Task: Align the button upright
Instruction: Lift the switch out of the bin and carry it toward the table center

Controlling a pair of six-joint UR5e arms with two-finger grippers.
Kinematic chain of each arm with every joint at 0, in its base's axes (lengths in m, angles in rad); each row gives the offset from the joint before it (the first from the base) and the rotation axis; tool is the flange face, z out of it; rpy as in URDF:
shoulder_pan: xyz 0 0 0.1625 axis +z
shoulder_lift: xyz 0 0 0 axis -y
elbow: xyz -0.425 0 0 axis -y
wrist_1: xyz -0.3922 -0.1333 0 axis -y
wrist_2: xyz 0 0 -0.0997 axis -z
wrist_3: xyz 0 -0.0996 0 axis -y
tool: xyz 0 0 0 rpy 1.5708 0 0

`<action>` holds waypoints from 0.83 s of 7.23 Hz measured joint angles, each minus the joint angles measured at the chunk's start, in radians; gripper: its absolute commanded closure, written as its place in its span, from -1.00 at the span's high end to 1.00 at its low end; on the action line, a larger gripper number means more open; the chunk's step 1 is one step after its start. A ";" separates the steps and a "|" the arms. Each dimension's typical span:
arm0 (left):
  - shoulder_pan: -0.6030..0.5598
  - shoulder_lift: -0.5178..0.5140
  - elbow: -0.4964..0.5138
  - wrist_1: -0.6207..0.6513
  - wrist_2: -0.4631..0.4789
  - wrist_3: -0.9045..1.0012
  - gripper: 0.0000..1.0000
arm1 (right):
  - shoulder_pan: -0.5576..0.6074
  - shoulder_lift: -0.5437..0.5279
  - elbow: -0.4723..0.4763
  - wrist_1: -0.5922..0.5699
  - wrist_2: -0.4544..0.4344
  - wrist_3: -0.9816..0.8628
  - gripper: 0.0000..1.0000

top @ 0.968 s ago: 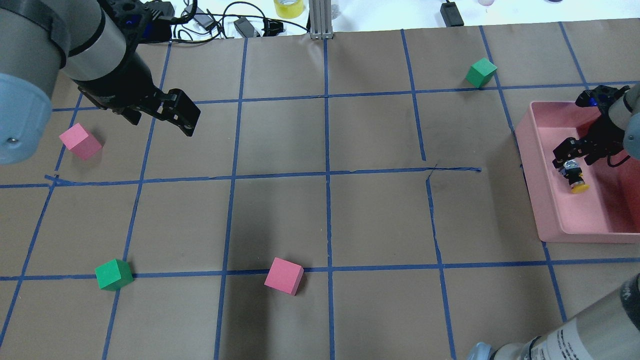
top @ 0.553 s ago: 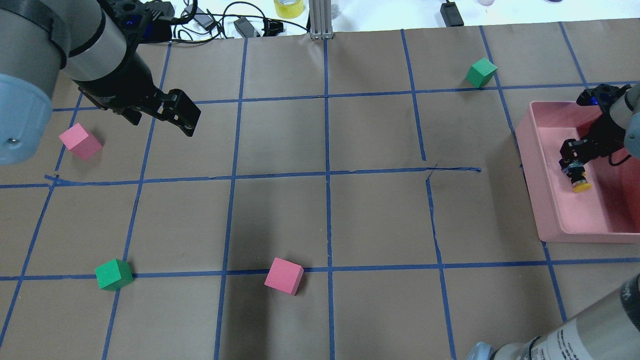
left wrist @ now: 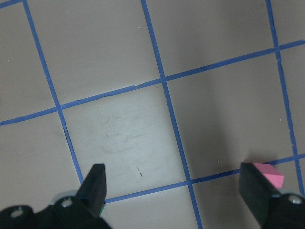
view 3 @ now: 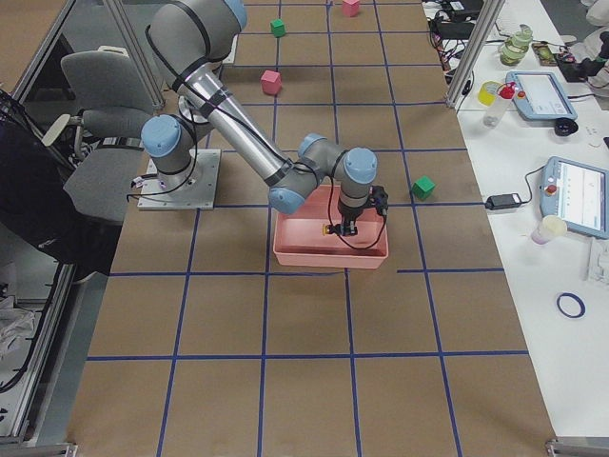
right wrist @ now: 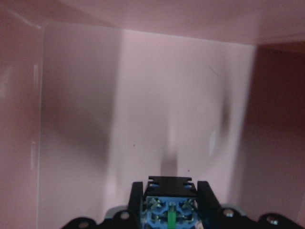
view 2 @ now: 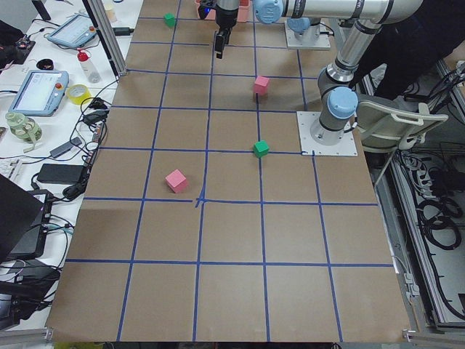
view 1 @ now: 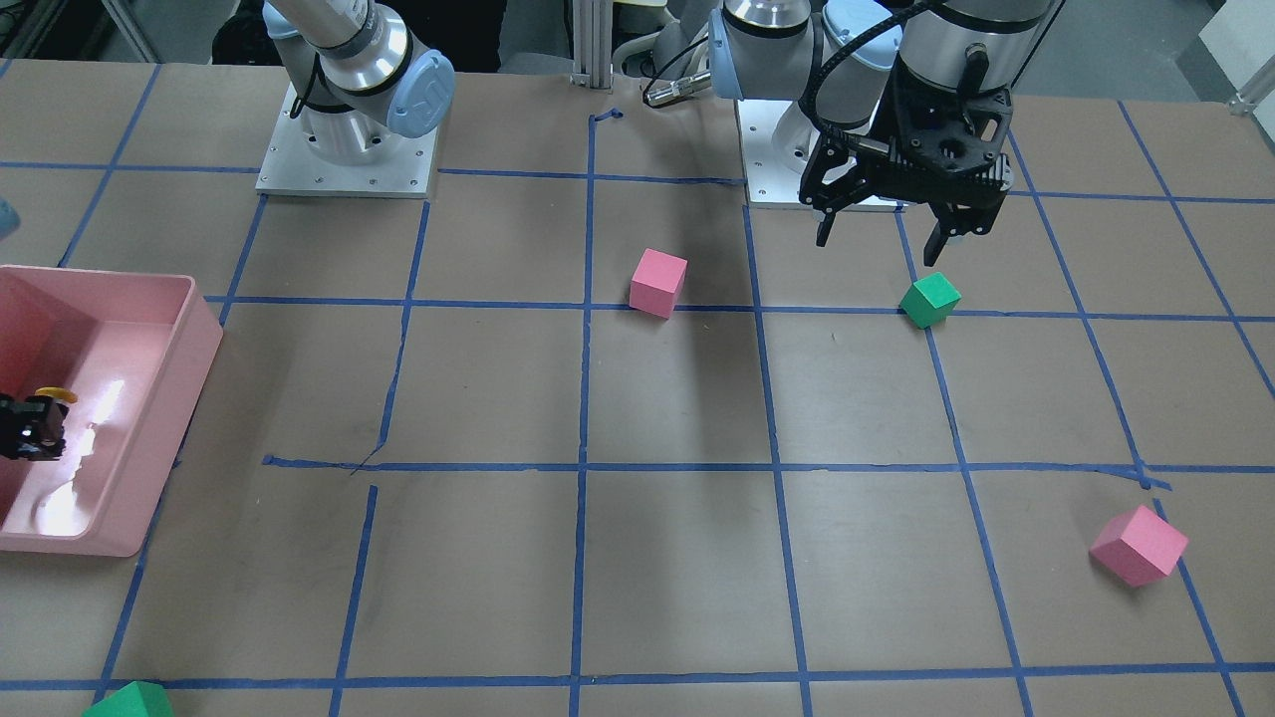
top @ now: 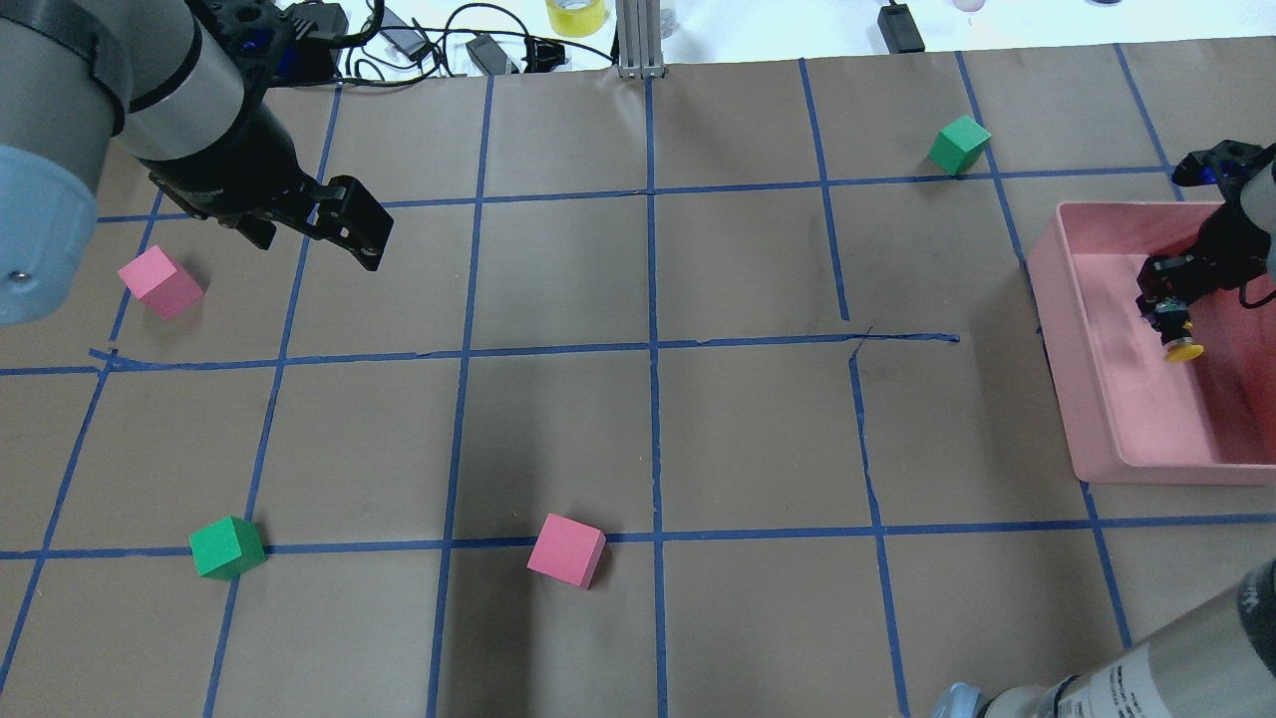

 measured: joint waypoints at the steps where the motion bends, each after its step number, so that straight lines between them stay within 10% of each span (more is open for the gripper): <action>1: 0.000 0.000 0.000 0.000 0.000 0.000 1.00 | 0.010 -0.025 -0.033 0.018 0.003 0.004 -1.00; 6: 0.001 0.000 -0.001 0.000 0.000 0.000 1.00 | 0.283 -0.133 -0.142 0.147 0.019 0.213 -1.00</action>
